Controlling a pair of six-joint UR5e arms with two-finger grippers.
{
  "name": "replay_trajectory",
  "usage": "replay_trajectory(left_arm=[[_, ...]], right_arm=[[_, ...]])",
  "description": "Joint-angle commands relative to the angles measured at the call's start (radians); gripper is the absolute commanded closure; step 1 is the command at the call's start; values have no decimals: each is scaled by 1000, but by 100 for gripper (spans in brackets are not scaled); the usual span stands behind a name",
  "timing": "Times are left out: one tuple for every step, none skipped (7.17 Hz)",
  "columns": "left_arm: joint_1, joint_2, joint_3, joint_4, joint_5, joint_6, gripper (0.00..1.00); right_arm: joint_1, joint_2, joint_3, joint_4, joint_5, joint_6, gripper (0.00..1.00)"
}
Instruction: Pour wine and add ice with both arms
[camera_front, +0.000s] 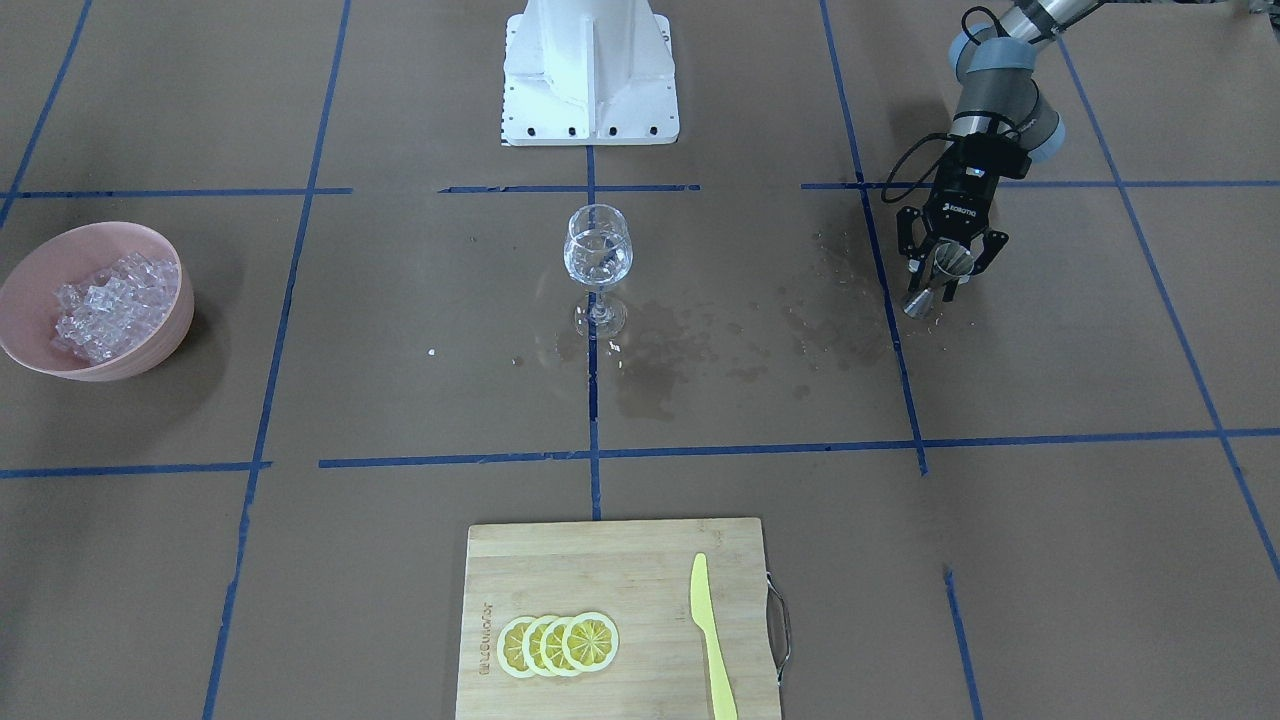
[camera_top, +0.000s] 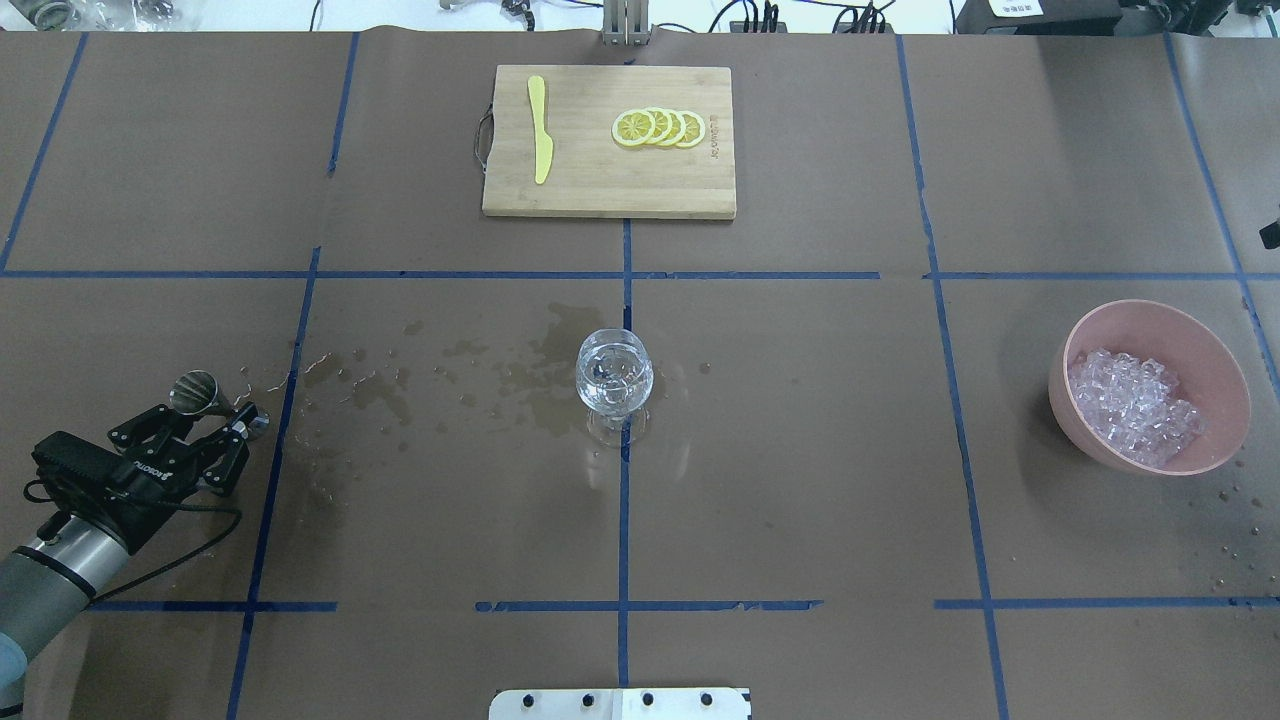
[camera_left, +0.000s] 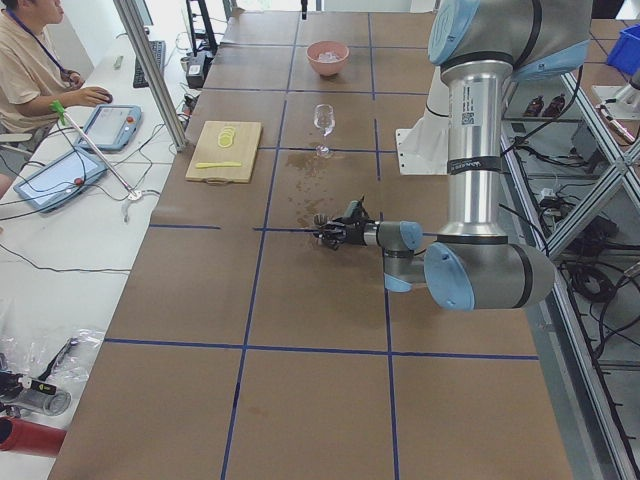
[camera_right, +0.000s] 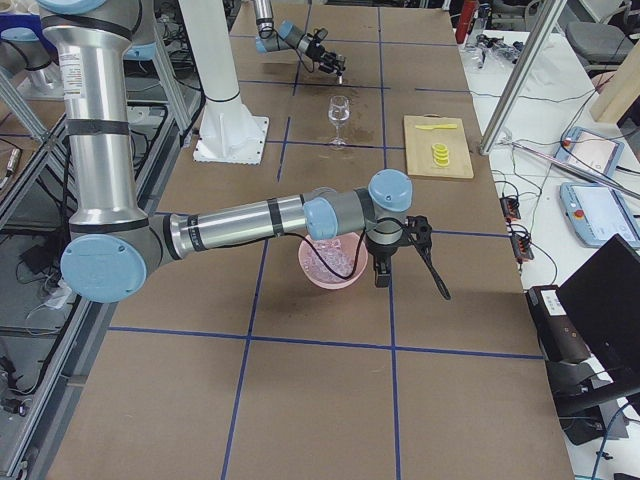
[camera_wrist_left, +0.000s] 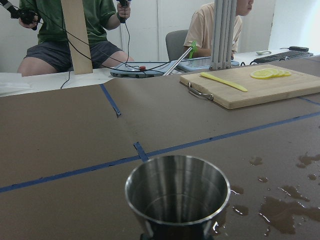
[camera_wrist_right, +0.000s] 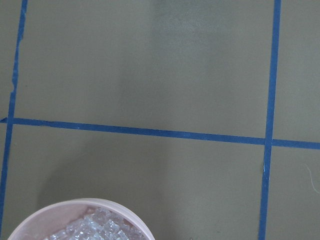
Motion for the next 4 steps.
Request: replay_trajectory(left_arm=[[-2,12,-10,21,-19,15,2],[-4,17,-45,73,-60,16,1],[-5,71,-122,160,-109,16,1],[-5,122,-206,252,-166,16,1]], right_arm=[[-1,0,0,0,0,0,0],[-1,2,-3,0,0,0,0],[-3,2,-2,0,0,0,0],[-3,2,-3,0,-2,2,0]])
